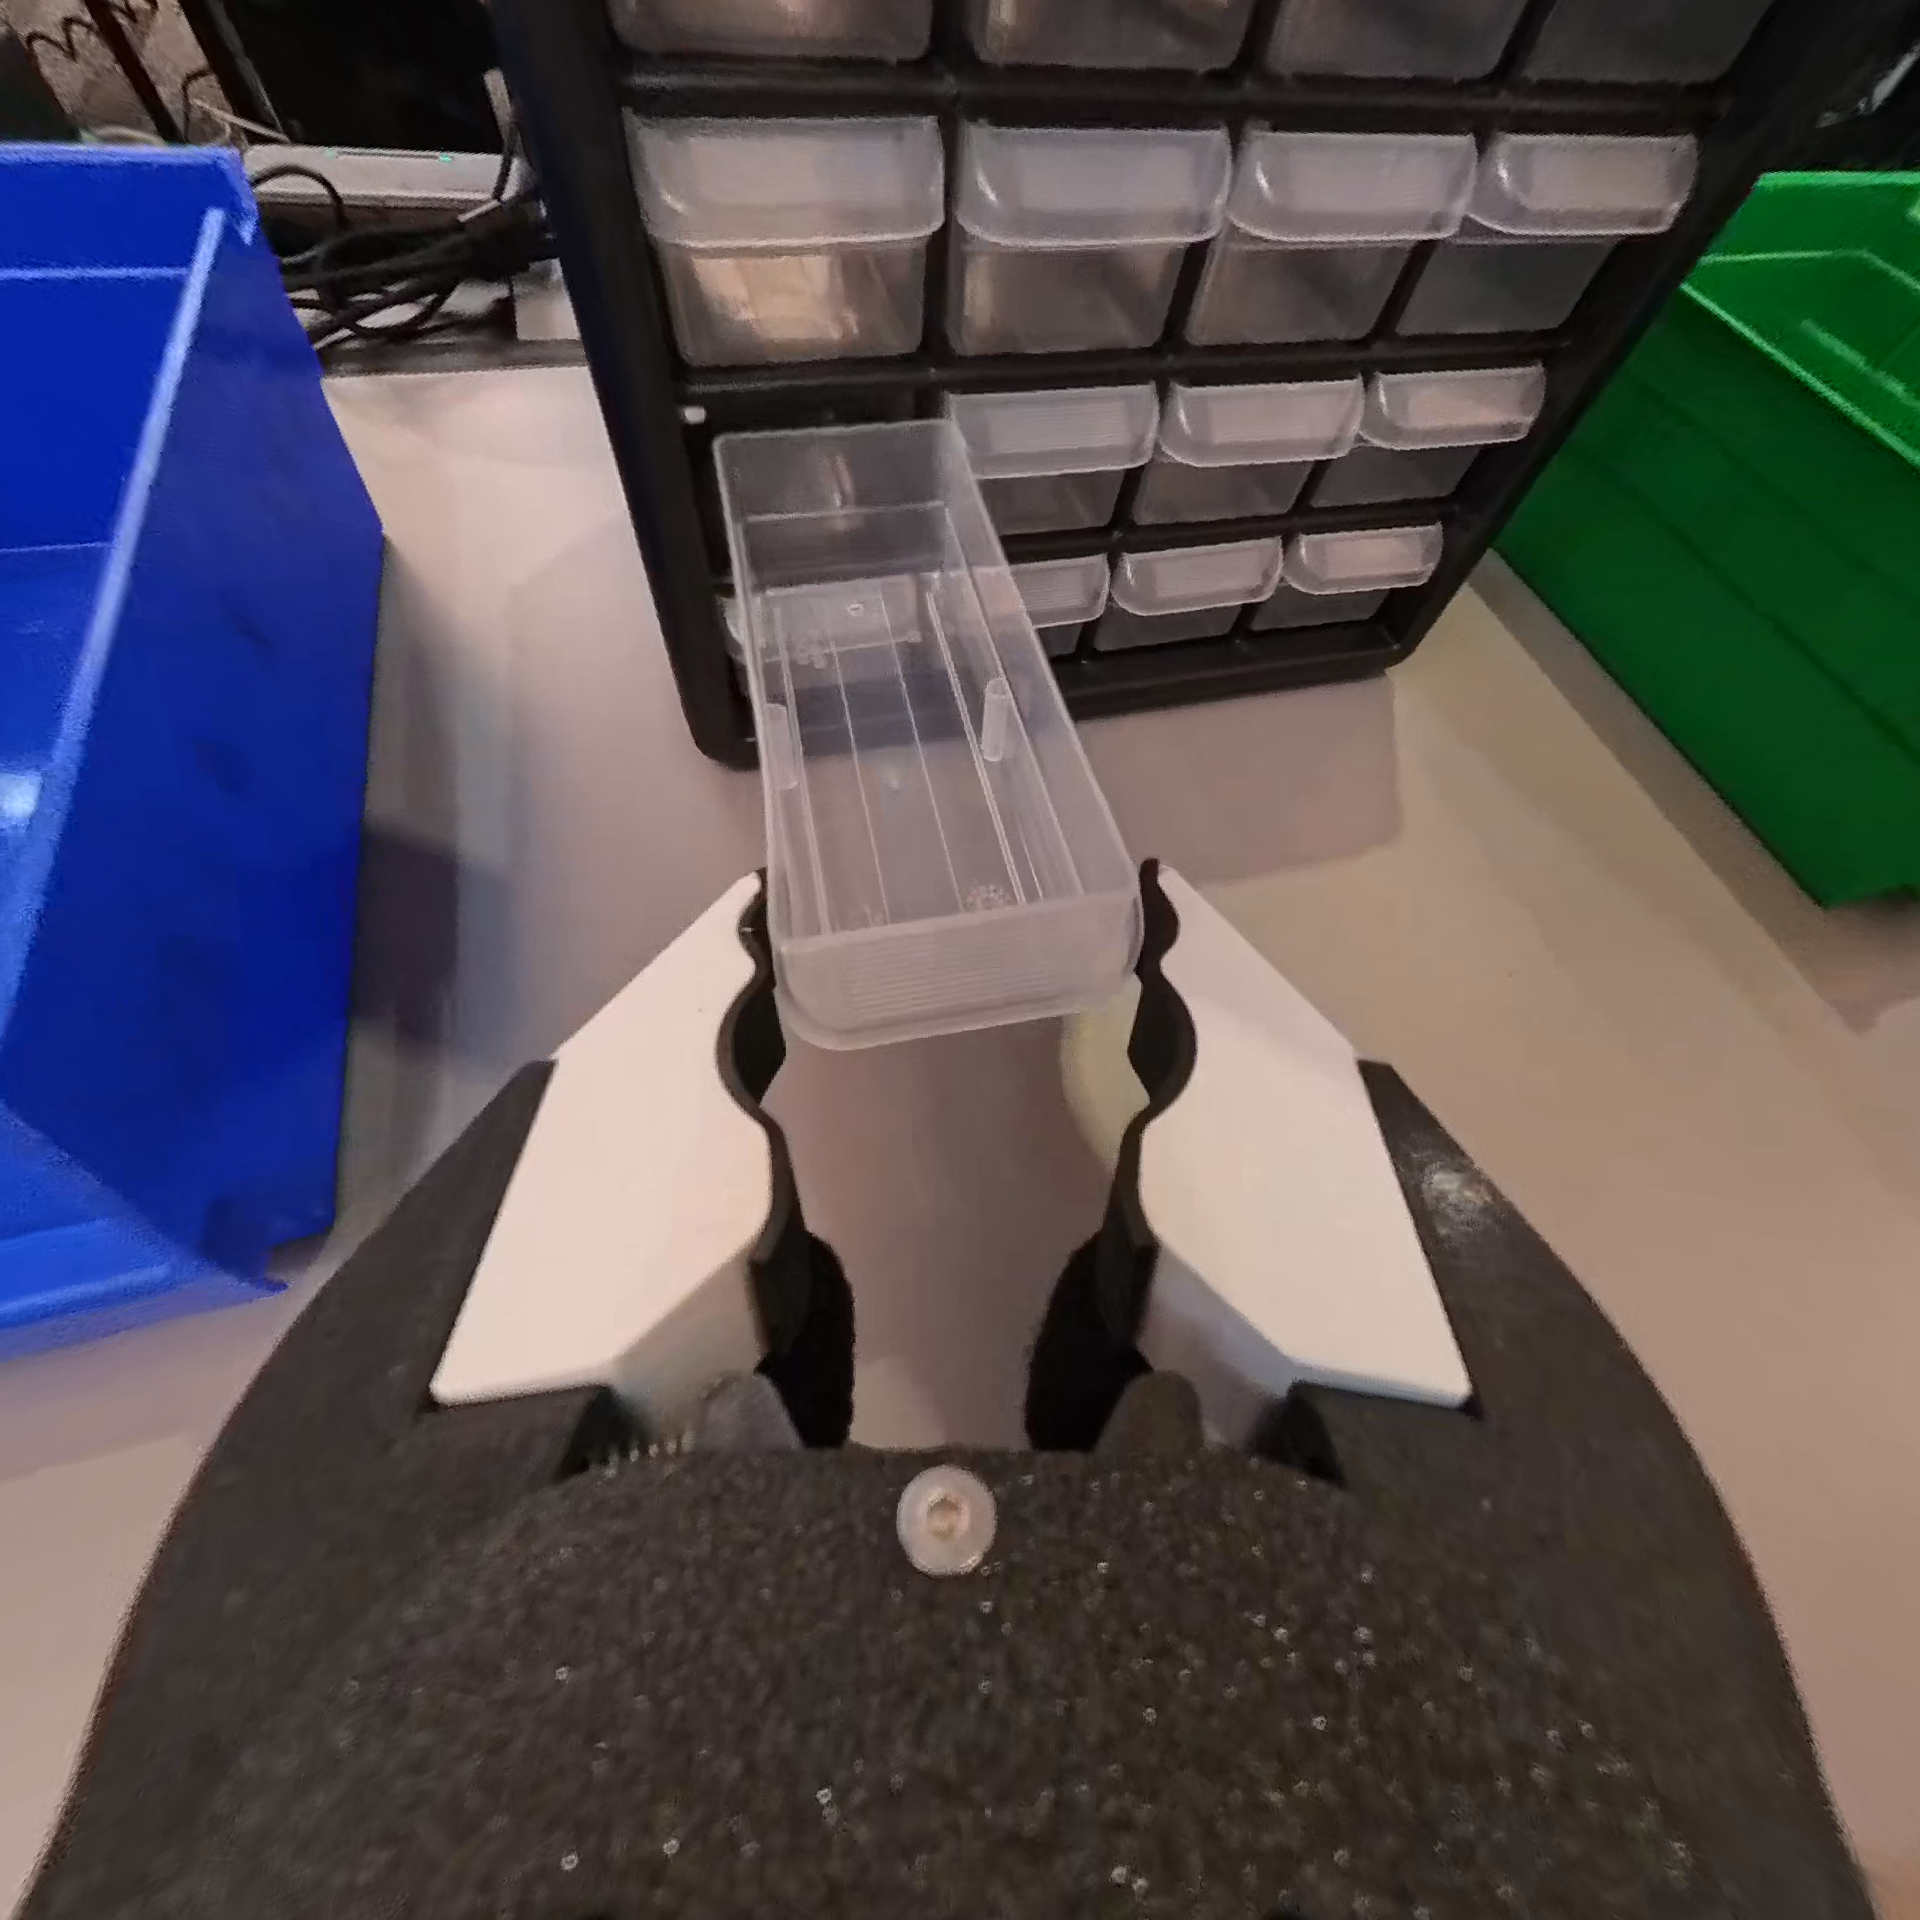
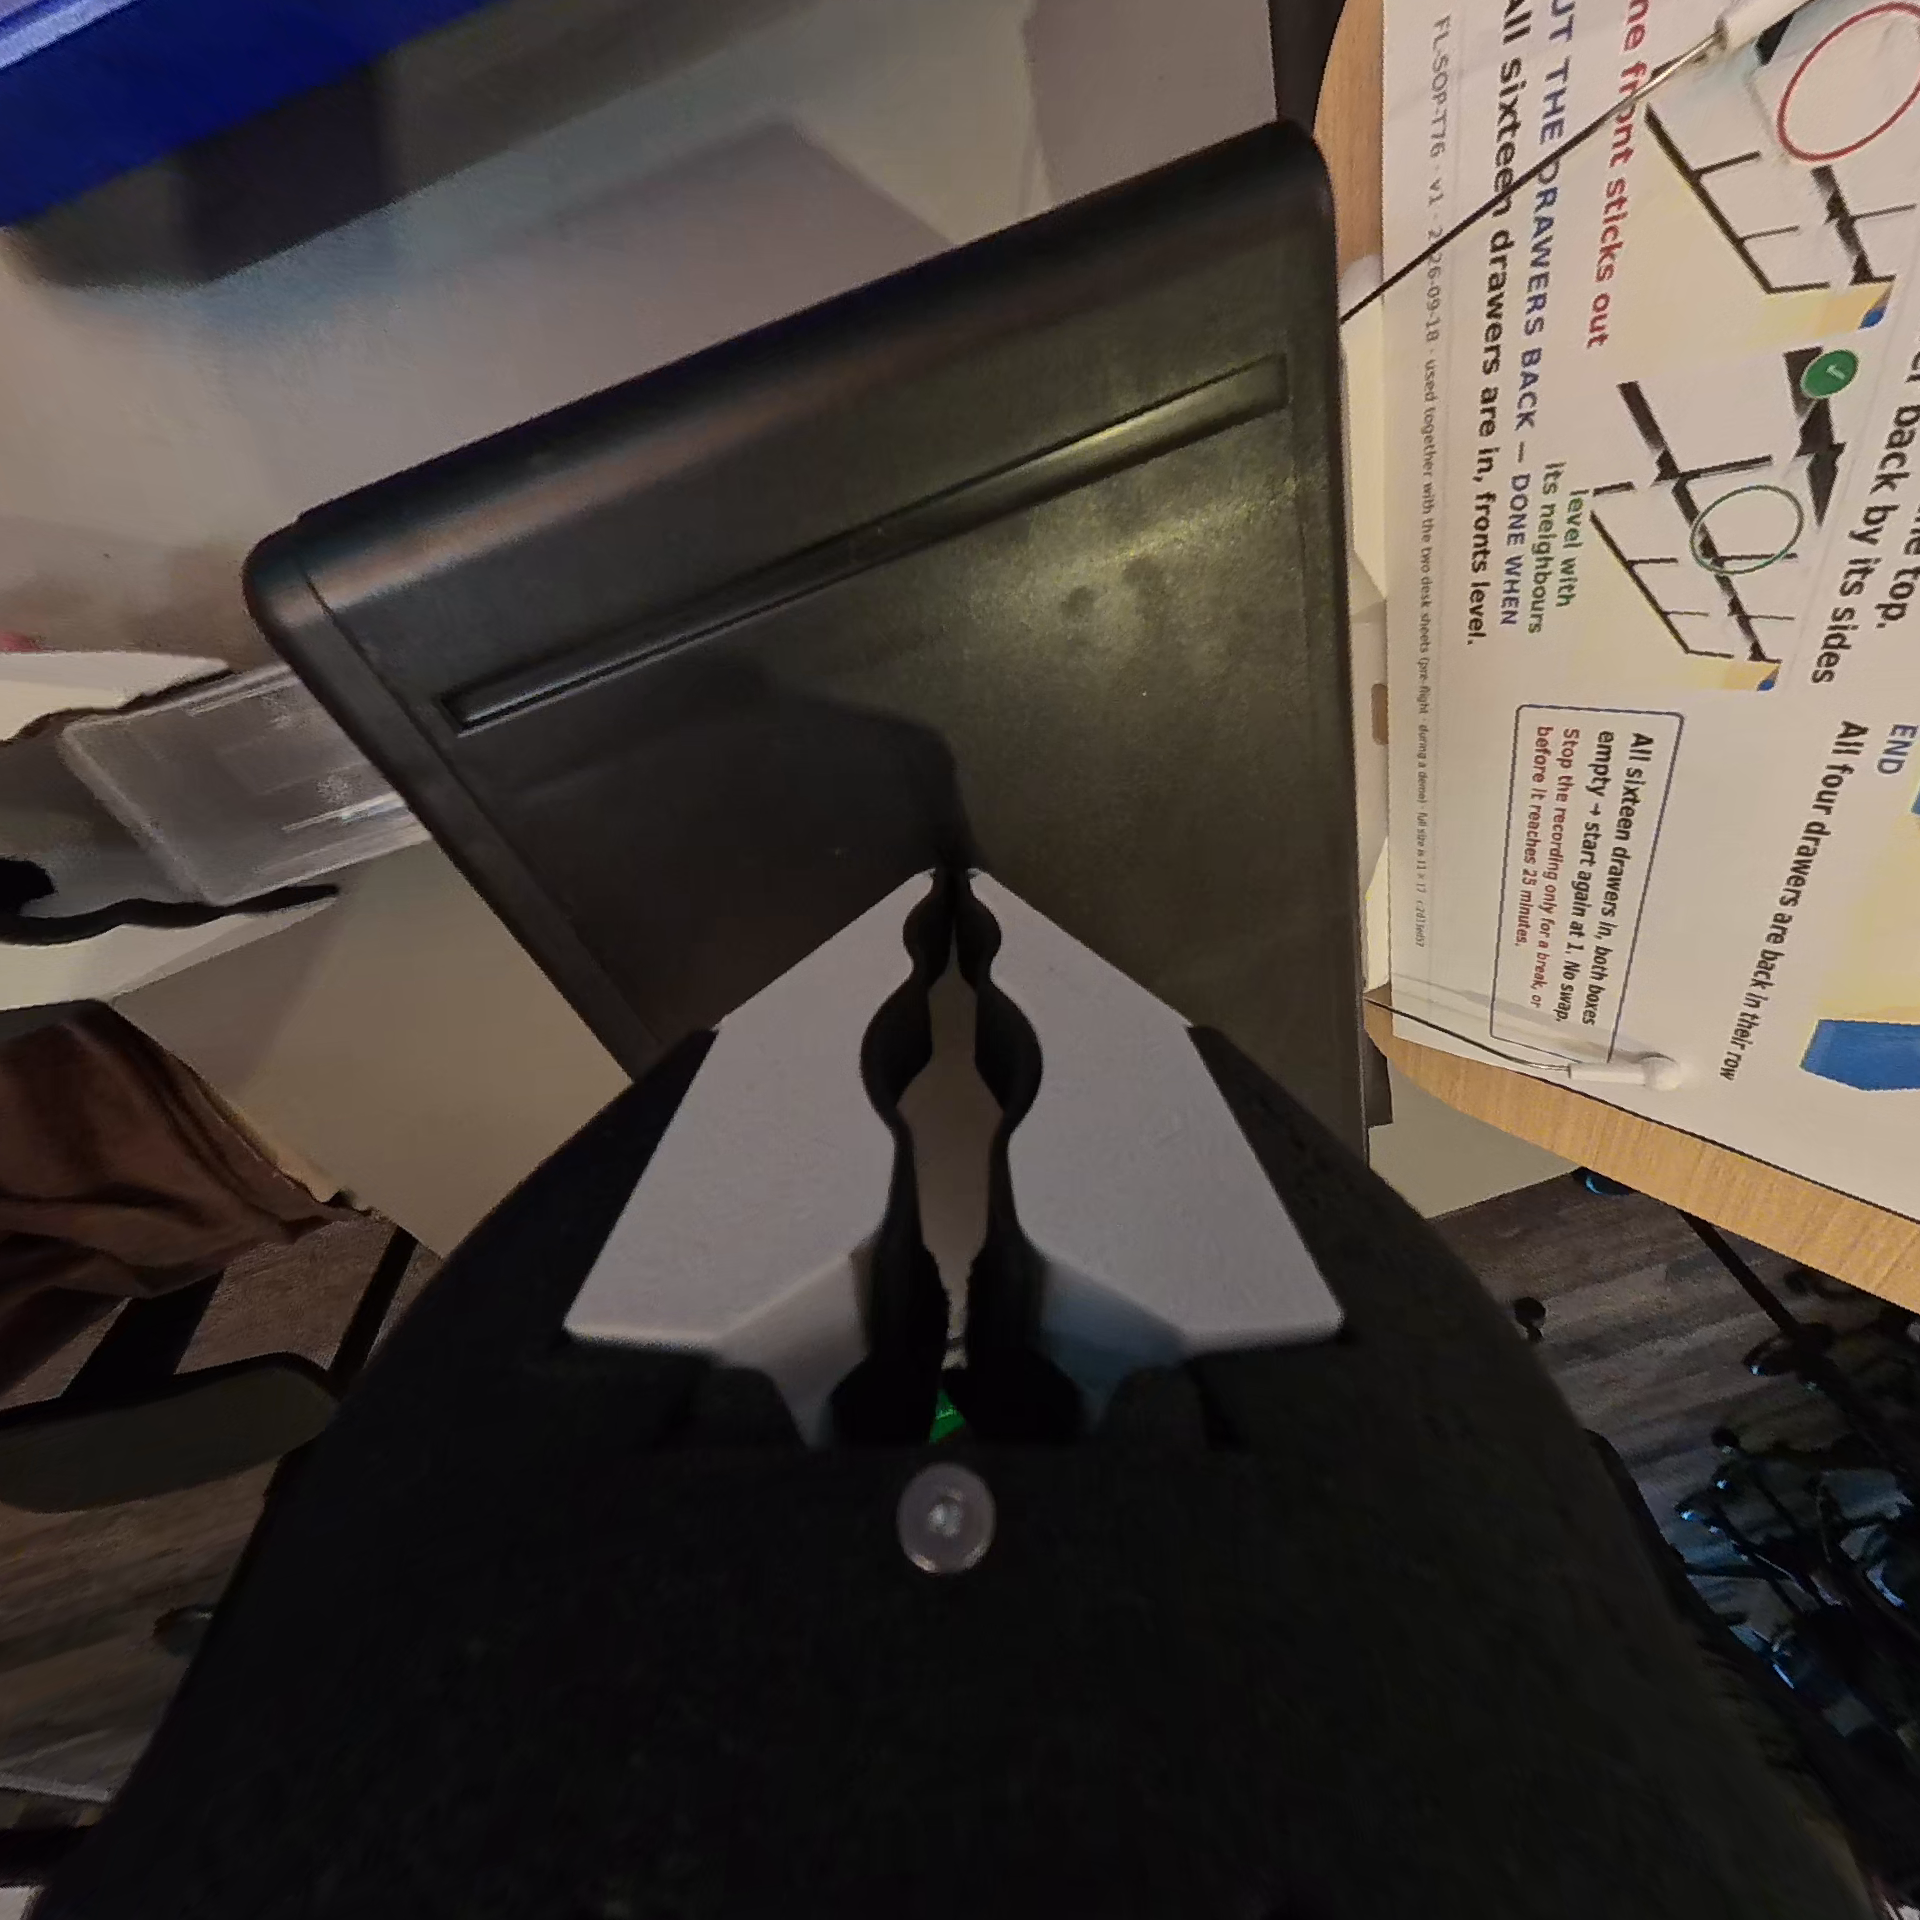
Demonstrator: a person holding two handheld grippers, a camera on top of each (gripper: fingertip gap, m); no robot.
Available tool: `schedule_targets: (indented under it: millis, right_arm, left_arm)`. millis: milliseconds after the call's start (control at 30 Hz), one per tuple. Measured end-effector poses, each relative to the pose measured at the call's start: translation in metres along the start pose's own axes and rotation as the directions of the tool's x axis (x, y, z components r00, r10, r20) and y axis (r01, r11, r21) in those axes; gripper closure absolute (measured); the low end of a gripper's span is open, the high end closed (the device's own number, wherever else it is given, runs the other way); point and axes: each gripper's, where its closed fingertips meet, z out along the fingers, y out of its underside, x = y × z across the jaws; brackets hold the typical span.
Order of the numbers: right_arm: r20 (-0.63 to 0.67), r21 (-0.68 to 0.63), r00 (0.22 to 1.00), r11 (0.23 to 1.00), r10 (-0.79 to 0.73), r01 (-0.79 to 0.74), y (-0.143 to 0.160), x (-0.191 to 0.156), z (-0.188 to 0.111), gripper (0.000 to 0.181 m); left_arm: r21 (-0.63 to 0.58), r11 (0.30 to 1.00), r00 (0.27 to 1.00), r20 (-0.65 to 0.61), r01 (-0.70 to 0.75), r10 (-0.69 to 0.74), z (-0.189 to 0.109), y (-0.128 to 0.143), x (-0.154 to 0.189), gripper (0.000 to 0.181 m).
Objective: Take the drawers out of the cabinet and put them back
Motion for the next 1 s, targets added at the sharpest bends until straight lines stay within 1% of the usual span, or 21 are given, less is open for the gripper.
schedule_targets:
  millis: [100, 167, 200, 267, 300, 367, 433, 533, 567, 600, 667, 733, 800, 833, 867, 900, 933, 1000]
  right_arm:
    - [-0.006, 0.010, 1.000, 1.000, -0.002, 0.002, 0.000, 0.000, 0.000, 0.181]
    - [0.001, 0.019, 1.000, 1.000, 0.001, -0.001, 0.000, 0.000, 0.000, 0.181]
    - [0.008, 0.024, 1.000, 1.000, 0.008, -0.008, 0.000, 0.000, 0.000, 0.181]
    - [0.016, 0.031, 1.000, 0.999, 0.013, -0.013, 0.000, 0.001, 0.000, 0.181]
    - [0.016, 0.035, 1.000, 0.999, 0.015, -0.015, 0.000, 0.001, 0.000, 0.181]
    - [0.010, 0.039, 1.000, 0.999, 0.012, -0.012, -0.001, 0.001, 0.000, 0.181]
    - [-0.002, 0.046, 1.000, 0.999, 0.005, -0.005, -0.001, 0.001, 0.000, 0.181]
    - [-0.048, 0.065, 0.999, 0.998, -0.017, 0.020, -0.001, 0.002, -0.001, 0.181]
    - [-0.076, 0.079, 0.996, 0.996, -0.044, 0.050, -0.001, 0.002, -0.001, 0.181]
    - [-0.106, 0.102, 0.992, 0.992, -0.069, 0.080, -0.002, 0.002, -0.002, 0.181]
    - [-0.134, 0.164, 0.990, 0.984, -0.054, 0.076, -0.002, 0.000, -0.003, 0.181]
    - [-0.091, 0.269, 0.995, 0.962, -0.028, 0.052, 0.001, -0.018, -0.008, 0.181]
    - [-0.022, 0.370, 0.997, 0.926, -0.067, 0.071, 0.014, -0.055, -0.013, 0.181]
    - [0.010, 0.402, 0.995, 0.912, -0.097, 0.085, 0.026, -0.078, -0.013, 0.159]
    - [0.045, 0.434, 0.990, 0.895, -0.135, 0.102, 0.040, -0.103, -0.010, 0.143]
    - [0.081, 0.472, 0.980, 0.873, -0.184, 0.125, 0.053, -0.129, -0.005, 0.140]
    - [0.115, 0.518, 0.966, 0.844, -0.232, 0.141, 0.065, -0.156, 0.001, 0.133]
    - [0.169, 0.582, 0.935, 0.797, -0.313, 0.162, 0.084, -0.204, 0.023, 0.121]
  left_arm:
    - [0.003, 0.999, 0.997, -0.057, -0.048, 0.048, -0.011, 0.004, 0.007, 0.115]
    - [0.013, 0.998, 0.988, -0.138, -0.069, 0.070, -0.021, 0.008, 0.017, 0.115]
    - [0.013, 0.996, 0.976, -0.200, -0.085, 0.086, -0.026, 0.012, 0.025, 0.115]
    - [-0.007, 0.986, 0.931, -0.331, -0.164, 0.152, -0.033, 0.024, 0.042, 0.115]
    - [0.000, 0.976, 0.902, -0.382, -0.217, 0.201, -0.036, 0.030, 0.047, 0.115]
    - [0.038, 0.946, 0.795, -0.531, -0.323, 0.293, -0.046, 0.046, 0.064, 0.114]
    - [0.035, 0.928, 0.700, -0.646, -0.372, 0.304, -0.056, 0.061, 0.075, 0.114]
    - [-0.017, 0.900, 0.620, -0.731, -0.435, 0.285, -0.062, 0.080, 0.080, 0.114]
    - [-0.014, 0.892, 0.596, -0.750, -0.451, 0.289, -0.064, 0.085, 0.081, 0.114]
    - [-0.021, 0.882, 0.568, -0.772, -0.471, 0.285, -0.067, 0.091, 0.082, 0.114]
    - [-0.027, 0.867, 0.530, -0.801, -0.498, 0.279, -0.071, 0.101, 0.080, 0.114]
    - [-0.042, 0.852, 0.493, -0.830, -0.522, 0.261, -0.075, 0.110, 0.078, 0.114]
    - [-0.042, 0.837, 0.466, -0.845, -0.546, 0.262, -0.078, 0.115, 0.077, 0.114]
    - [-0.038, 0.827, 0.450, -0.852, -0.561, 0.266, -0.081, 0.118, 0.076, 0.114]
    - [-0.039, 0.815, 0.438, -0.858, -0.578, 0.269, -0.083, 0.121, 0.075, 0.114]
    - [-0.042, 0.799, 0.433, -0.857, -0.600, 0.280, -0.082, 0.125, 0.073, 0.114]
    - [-0.047, 0.779, 0.432, -0.853, -0.625, 0.295, -0.081, 0.130, 0.070, 0.115]
    - [-0.053, 0.743, 0.432, -0.840, -0.667, 0.328, -0.076, 0.138, 0.064, 0.115]
